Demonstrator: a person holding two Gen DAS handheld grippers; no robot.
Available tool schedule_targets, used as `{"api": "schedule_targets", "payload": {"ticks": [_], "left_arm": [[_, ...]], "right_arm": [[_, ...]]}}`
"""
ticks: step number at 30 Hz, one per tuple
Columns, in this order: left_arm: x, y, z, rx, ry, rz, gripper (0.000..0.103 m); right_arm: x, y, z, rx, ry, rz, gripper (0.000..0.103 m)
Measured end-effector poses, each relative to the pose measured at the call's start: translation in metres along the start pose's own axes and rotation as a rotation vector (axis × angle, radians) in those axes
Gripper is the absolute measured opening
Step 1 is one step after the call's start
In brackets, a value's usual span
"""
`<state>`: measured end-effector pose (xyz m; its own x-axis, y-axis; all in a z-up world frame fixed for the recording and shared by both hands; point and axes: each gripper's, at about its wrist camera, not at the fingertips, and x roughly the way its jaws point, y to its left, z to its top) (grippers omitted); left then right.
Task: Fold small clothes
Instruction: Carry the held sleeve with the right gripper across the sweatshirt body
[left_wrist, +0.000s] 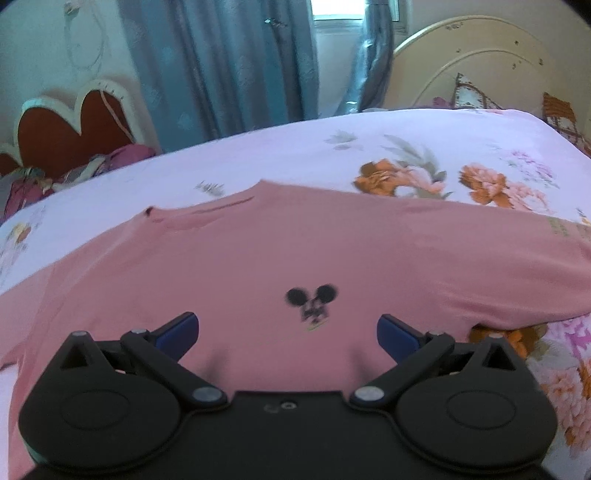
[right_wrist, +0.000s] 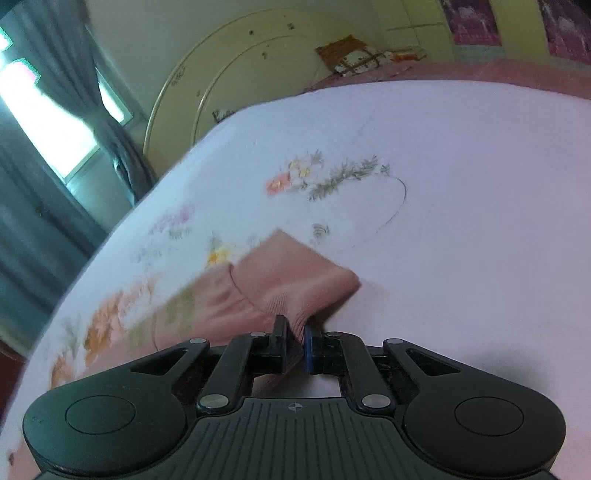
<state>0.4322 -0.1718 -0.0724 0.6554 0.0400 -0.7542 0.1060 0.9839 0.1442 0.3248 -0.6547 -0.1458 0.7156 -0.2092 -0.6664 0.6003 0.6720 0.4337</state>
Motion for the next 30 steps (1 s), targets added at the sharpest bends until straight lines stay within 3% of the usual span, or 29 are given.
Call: {"api": "schedule_targets", "payload": {"ticks": [5,10,13,17,21,23,30], "left_arm": [[-0.002,0.037,-0.014,-0.083,-0.007,-0.032,0.103],[0.006,0.062,-0.024,-0.045,0.015,0.002,0.103],[0.013,0.087,-0.029,-0.066,0.005,-0.03,0.103],[0.022,0.132,-0.038,-0.121,0.023,-0.101,0.103],[0.021,0.176,-0.044,-0.131,0.019,-0.06,0.102],[0.019,0.201,-0.048,-0.163,0.017,-0.074,0.101],[0.018,0.26,-0.059,-0.255,0.009,-0.178,0.096]], "right_arm": [[-0.015,0.049,-0.01,-0.098,-0.016,0.062,0.008],[-0.029,0.116,-0.04,-0.216,-0.002,0.132,0.008],[-0.028,0.163,-0.066,-0.267,0.033,0.188,0.008],[-0.035,0.236,-0.118,-0.368,0.083,0.256,0.008],[-0.04,0.308,-0.177,-0.498,0.102,0.315,0.008],[-0.039,0.341,-0.208,-0.547,0.122,0.347,0.008],[-0.039,0.419,-0.299,-0.752,0.171,0.45,0.007]]}}
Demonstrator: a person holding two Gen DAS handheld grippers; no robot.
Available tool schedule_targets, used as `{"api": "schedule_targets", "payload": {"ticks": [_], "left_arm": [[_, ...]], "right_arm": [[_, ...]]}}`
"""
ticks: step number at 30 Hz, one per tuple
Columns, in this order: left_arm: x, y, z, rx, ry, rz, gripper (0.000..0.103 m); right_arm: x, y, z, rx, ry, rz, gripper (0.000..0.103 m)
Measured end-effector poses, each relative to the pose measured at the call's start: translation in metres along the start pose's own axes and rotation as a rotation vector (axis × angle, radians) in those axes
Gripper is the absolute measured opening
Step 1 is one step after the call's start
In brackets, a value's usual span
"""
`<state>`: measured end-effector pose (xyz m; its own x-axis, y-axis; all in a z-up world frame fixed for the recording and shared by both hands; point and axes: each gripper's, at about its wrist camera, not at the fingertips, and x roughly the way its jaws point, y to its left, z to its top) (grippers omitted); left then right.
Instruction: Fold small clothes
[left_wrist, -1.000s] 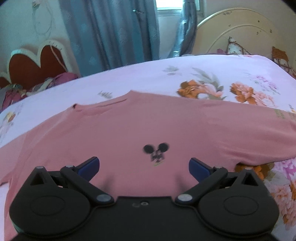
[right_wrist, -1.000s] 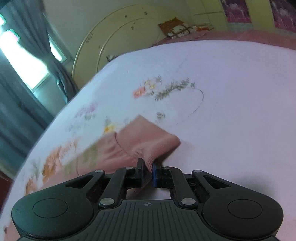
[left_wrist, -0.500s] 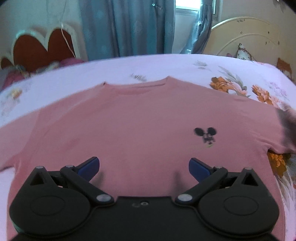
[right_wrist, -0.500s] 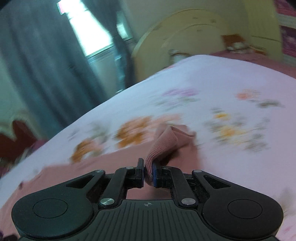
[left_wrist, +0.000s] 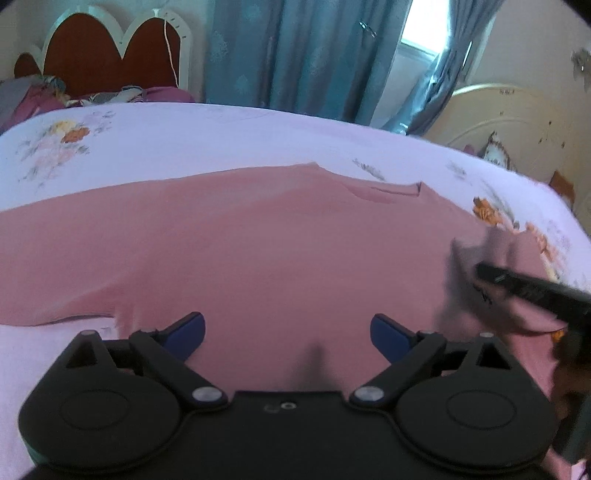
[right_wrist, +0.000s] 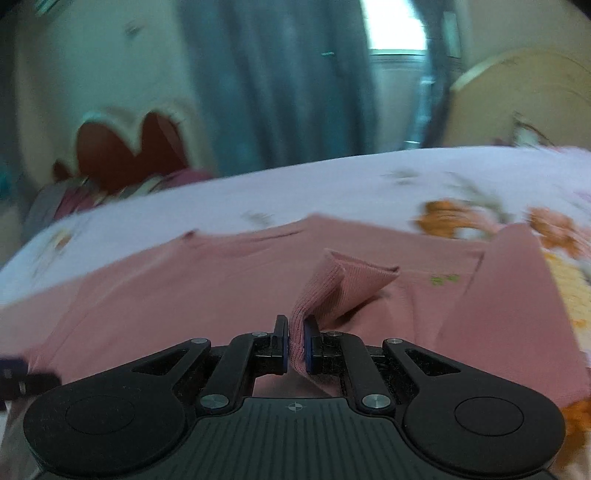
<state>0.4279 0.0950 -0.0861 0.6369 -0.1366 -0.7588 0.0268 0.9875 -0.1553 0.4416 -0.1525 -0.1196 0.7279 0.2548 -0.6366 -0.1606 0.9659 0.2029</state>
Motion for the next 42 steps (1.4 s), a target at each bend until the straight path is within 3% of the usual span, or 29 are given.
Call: {"api": "schedule_targets", "payload": {"ticks": [5,7,8,9,10,12,14,16,17,18,23,25,27,32,34,37,42], "left_arm": [[0.003,0.011,0.0,-0.017,-0.006,-0.004,0.097],[0.007,0.014,0.002,-0.028,-0.001,-0.029,0.097],[0.01,0.012,0.003,-0.034,0.0,-0.041,0.097],[0.012,0.01,0.003,-0.039,-0.002,-0.057,0.096],[0.017,0.005,0.005,-0.045,0.0,-0.107,0.096],[0.027,-0.006,0.007,-0.064,0.019,-0.187,0.092],[0.042,-0.02,0.008,-0.089,0.05,-0.267,0.084],[0.06,-0.035,0.006,-0.098,0.095,-0.304,0.071],[0.069,-0.043,0.005,-0.097,0.111,-0.311,0.068],[0.076,-0.049,0.005,-0.098,0.122,-0.32,0.064],[0.106,-0.071,0.008,-0.12,0.133,-0.347,0.045],[0.115,-0.077,0.014,-0.122,0.131,-0.364,0.019],[0.119,-0.081,0.019,-0.108,0.126,-0.369,0.008],[0.093,-0.072,0.032,-0.078,0.022,-0.39,0.007],[0.082,-0.057,0.034,-0.084,-0.023,-0.358,0.007],[0.073,-0.029,0.031,-0.103,-0.078,-0.248,0.007],[0.078,-0.031,0.022,-0.045,-0.073,-0.187,0.007]], "right_arm": [[0.042,0.037,-0.018,-0.116,0.119,0.034,0.008],[0.042,0.041,-0.021,-0.143,0.089,0.003,0.008],[0.041,0.041,-0.021,-0.139,0.083,-0.002,0.015],[0.037,0.037,-0.022,-0.124,0.073,-0.003,0.032],[0.032,0.032,-0.023,-0.113,0.055,-0.008,0.04],[0.017,0.022,-0.028,-0.105,0.045,-0.026,0.046],[0.004,0.002,-0.035,-0.067,0.059,-0.017,0.045],[-0.009,-0.026,-0.043,0.008,0.076,-0.004,0.027],[-0.019,-0.035,-0.046,0.037,0.087,-0.014,0.01],[-0.027,-0.045,-0.05,0.062,0.088,-0.034,0.006],[-0.055,-0.093,-0.056,0.182,0.068,-0.185,0.006],[-0.066,-0.114,-0.058,0.229,0.054,-0.234,0.006],[-0.068,-0.128,-0.057,0.277,0.052,-0.245,0.006],[-0.063,-0.143,-0.049,0.304,0.046,-0.238,0.006],[-0.065,-0.144,-0.049,0.316,0.042,-0.241,0.006],[-0.06,-0.15,-0.051,0.333,0.038,-0.241,0.006],[-0.058,-0.151,-0.049,0.324,0.039,-0.248,0.006]]}}
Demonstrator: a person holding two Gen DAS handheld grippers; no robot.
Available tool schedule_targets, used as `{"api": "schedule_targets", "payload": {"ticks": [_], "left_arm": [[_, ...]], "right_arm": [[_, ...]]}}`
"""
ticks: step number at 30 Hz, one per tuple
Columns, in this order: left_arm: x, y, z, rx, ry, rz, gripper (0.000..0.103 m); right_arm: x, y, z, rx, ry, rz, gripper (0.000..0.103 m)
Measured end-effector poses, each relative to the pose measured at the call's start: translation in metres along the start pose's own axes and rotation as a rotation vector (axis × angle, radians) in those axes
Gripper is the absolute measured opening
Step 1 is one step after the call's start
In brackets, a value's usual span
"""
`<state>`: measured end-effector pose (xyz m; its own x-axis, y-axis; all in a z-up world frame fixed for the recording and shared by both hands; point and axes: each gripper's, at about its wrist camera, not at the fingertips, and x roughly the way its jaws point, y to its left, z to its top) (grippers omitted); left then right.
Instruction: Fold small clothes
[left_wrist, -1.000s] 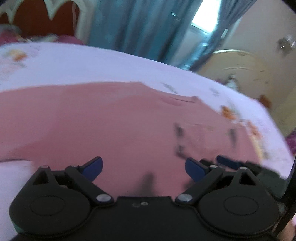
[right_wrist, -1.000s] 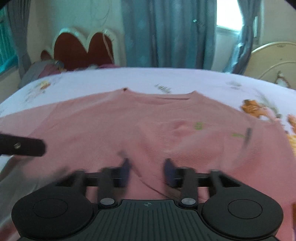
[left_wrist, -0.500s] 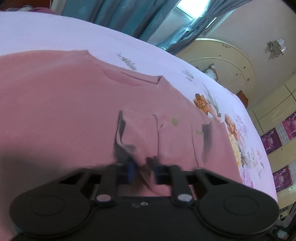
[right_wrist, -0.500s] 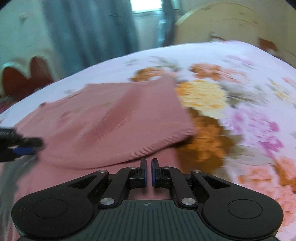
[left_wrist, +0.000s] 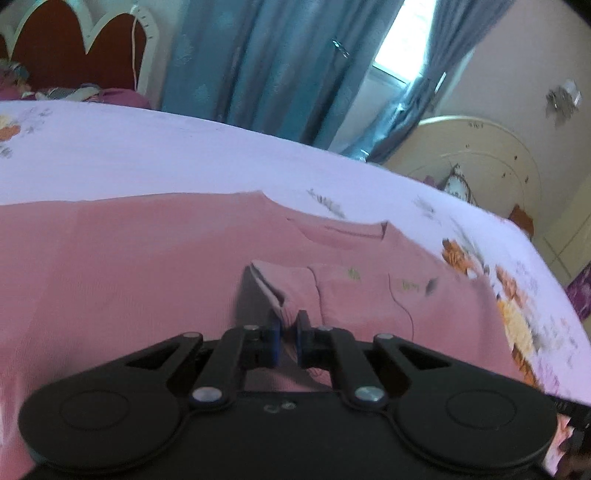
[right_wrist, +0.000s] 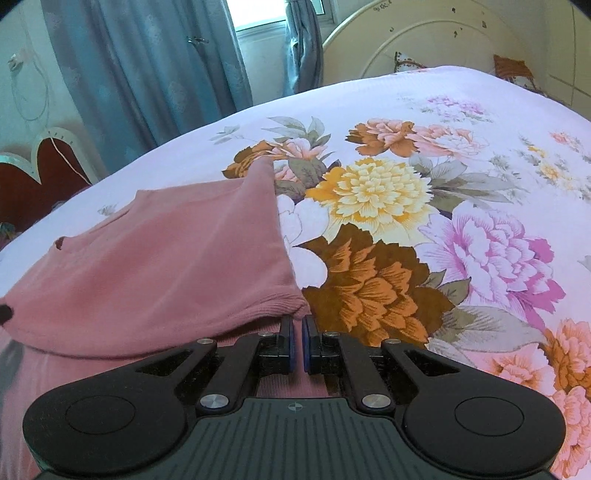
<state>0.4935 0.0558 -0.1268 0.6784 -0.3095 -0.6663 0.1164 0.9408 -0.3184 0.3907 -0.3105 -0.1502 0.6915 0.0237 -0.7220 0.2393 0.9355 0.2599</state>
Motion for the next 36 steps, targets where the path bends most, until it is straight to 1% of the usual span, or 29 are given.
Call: {"api": "schedule_targets", "payload": {"ticks": [2,5,7,8,9,10,11,12,13,14,15,16,17,18,21,23,24,25,26,27,28,29,30,31,33,36], "left_arm": [[0.002,-0.003,-0.004,-0.013,-0.006,0.009,0.007],[-0.002,0.005,-0.01,-0.055,-0.017,0.013,0.007],[0.002,0.012,-0.014,-0.05,0.016,-0.001,0.009],[0.004,0.013,-0.016,-0.049,0.034,-0.003,0.013],[0.005,0.015,-0.016,-0.05,0.037,0.001,0.027],[0.004,0.016,-0.017,-0.046,0.028,0.005,0.032],[0.002,0.017,-0.016,-0.039,0.014,0.012,0.045],[0.002,0.018,-0.015,-0.036,0.003,0.018,0.06],[0.0,0.019,-0.013,-0.039,-0.009,0.023,0.069],[0.0,0.022,-0.009,-0.043,-0.021,0.02,0.07],[0.001,0.024,-0.007,-0.044,-0.022,0.015,0.07],[0.005,0.026,-0.002,-0.046,-0.014,0.007,0.069],[0.012,0.028,0.003,-0.048,0.0,-0.008,0.069],[0.018,0.029,0.007,-0.049,0.011,-0.018,0.065],[0.043,0.033,0.018,-0.047,0.058,-0.045,0.053],[0.054,0.035,0.023,-0.045,0.072,-0.074,0.053],[0.058,0.035,0.025,-0.041,0.075,-0.09,0.052],[0.061,0.033,0.026,-0.031,0.077,-0.111,0.043],[0.063,0.031,0.026,-0.019,0.081,-0.131,0.031],[0.063,0.029,0.026,0.004,0.077,-0.141,0.007],[0.056,0.027,0.023,0.015,0.02,-0.116,0.006],[0.046,0.028,0.02,0.006,-0.056,-0.093,0.006],[0.037,0.033,0.016,-0.024,-0.103,-0.06,0.006],[0.033,0.037,0.012,-0.049,-0.124,-0.031,0.006],[0.031,0.04,0.004,-0.056,-0.129,0.024,0.006],[0.037,0.046,-0.003,-0.084,-0.091,0.02,0.007]], "right_arm": [[0.001,0.0,0.001,-0.006,0.001,-0.005,0.006],[0.001,-0.001,0.002,-0.013,0.005,-0.024,0.006],[-0.001,-0.004,0.001,-0.014,0.007,-0.007,0.006],[-0.002,-0.003,0.001,-0.028,0.008,-0.004,0.006],[-0.004,-0.001,0.0,-0.052,0.009,-0.011,0.007],[-0.005,0.0,-0.001,-0.066,0.007,-0.013,0.007],[-0.007,0.001,-0.002,-0.077,0.002,-0.015,0.007],[-0.009,0.003,-0.003,-0.087,-0.003,-0.018,0.007],[-0.01,0.003,-0.002,-0.092,-0.01,-0.021,0.007],[-0.012,0.003,-0.001,-0.095,-0.024,-0.025,0.01],[-0.015,0.002,0.001,-0.091,-0.048,-0.029,0.015],[-0.017,0.001,0.004,-0.086,-0.07,-0.029,0.04],[-0.018,0.001,0.008,-0.086,-0.103,-0.023,0.059],[-0.017,0.001,0.014,-0.09,-0.118,-0.008,0.059],[-0.001,0.003,0.04,-0.075,-0.12,0.039,0.059],[0.012,0.003,0.057,-0.057,-0.12,0.06,0.058],[0.019,0.003,0.064,-0.049,-0.115,0.066,0.055],[0.025,0.002,0.07,-0.04,-0.109,0.072,0.052],[0.03,0.003,0.074,-0.037,-0.102,0.078,0.052],[0.035,0.003,0.076,-0.039,-0.094,0.078,0.05],[0.041,0.003,0.077,-0.044,-0.084,0.079,0.048],[0.046,0.002,0.077,-0.044,-0.071,0.084,0.044],[0.052,0.0,0.077,-0.039,-0.056,0.085,0.043],[0.058,-0.002,0.076,-0.036,-0.035,0.076,0.043],[0.069,-0.008,0.072,-0.033,0.001,0.054,0.043],[0.066,-0.014,0.072,-0.004,-0.022,0.083,0.043]]}}
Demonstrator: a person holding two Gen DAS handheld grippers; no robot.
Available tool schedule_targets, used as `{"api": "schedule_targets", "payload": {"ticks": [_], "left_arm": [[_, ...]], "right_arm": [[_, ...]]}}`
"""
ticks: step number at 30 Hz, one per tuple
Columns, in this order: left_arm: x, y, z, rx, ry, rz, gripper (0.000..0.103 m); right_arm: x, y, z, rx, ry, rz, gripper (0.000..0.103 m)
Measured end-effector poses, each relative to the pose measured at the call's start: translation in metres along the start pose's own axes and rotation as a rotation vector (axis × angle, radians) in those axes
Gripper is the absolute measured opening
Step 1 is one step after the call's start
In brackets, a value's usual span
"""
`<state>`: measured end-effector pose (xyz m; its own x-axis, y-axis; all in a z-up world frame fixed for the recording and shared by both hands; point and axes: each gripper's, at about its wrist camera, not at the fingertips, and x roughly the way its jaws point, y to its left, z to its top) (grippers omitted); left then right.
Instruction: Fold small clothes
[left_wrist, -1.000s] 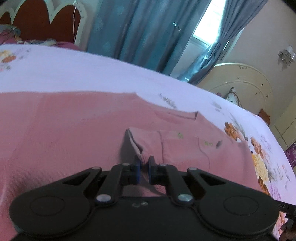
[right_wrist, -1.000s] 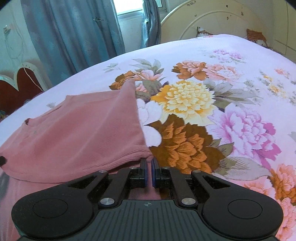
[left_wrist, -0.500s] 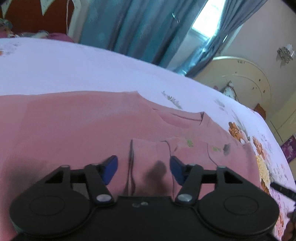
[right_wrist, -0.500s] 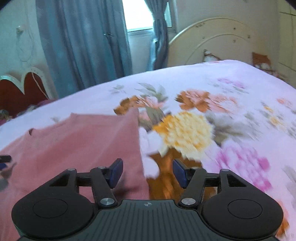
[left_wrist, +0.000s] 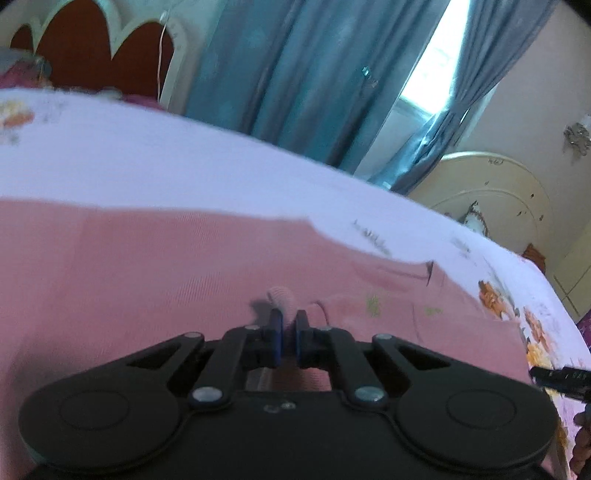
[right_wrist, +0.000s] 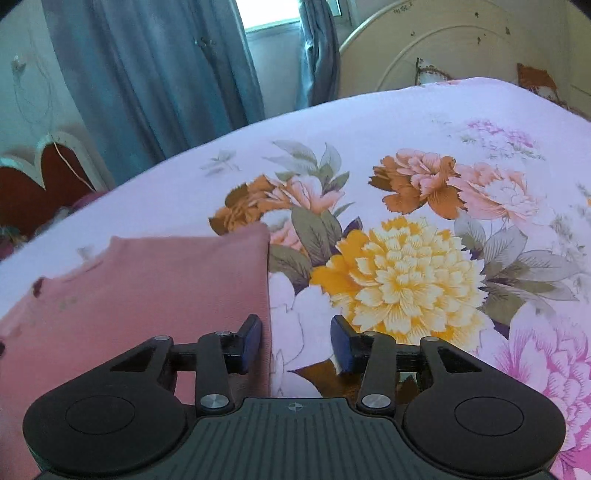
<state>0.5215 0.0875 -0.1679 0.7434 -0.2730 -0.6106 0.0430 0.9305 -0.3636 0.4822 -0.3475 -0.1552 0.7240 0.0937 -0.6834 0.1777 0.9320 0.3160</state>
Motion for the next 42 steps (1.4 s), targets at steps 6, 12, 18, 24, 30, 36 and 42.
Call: {"api": "schedule_targets", "payload": {"ticks": [6,12,18,24,30,36,42], "left_arm": [[0.011,0.001,0.001,0.001,0.042,-0.016,0.021],[0.004,0.002,0.007,0.03,0.016,0.123,0.031],[-0.011,-0.042,0.016,0.139,-0.057,0.059,0.072],[0.031,-0.114,-0.002,0.365,0.071,-0.002,0.074],[0.028,-0.053,0.008,0.304,0.095,0.097,0.071],[0.026,-0.06,0.012,0.338,0.108,0.097,0.071],[0.005,-0.113,-0.01,0.434,0.067,0.002,0.074]], "right_arm": [[0.018,0.01,0.025,0.001,-0.017,0.061,0.043],[0.048,0.02,0.037,-0.105,0.022,-0.047,0.003],[0.027,0.063,0.035,-0.176,-0.028,0.059,0.004],[0.054,0.128,0.005,-0.344,0.077,0.159,0.03],[0.066,0.061,0.036,-0.228,0.04,-0.007,0.0],[0.058,0.04,0.045,-0.203,0.066,-0.023,0.0],[0.026,0.057,0.008,-0.257,0.1,-0.007,0.0]]}}
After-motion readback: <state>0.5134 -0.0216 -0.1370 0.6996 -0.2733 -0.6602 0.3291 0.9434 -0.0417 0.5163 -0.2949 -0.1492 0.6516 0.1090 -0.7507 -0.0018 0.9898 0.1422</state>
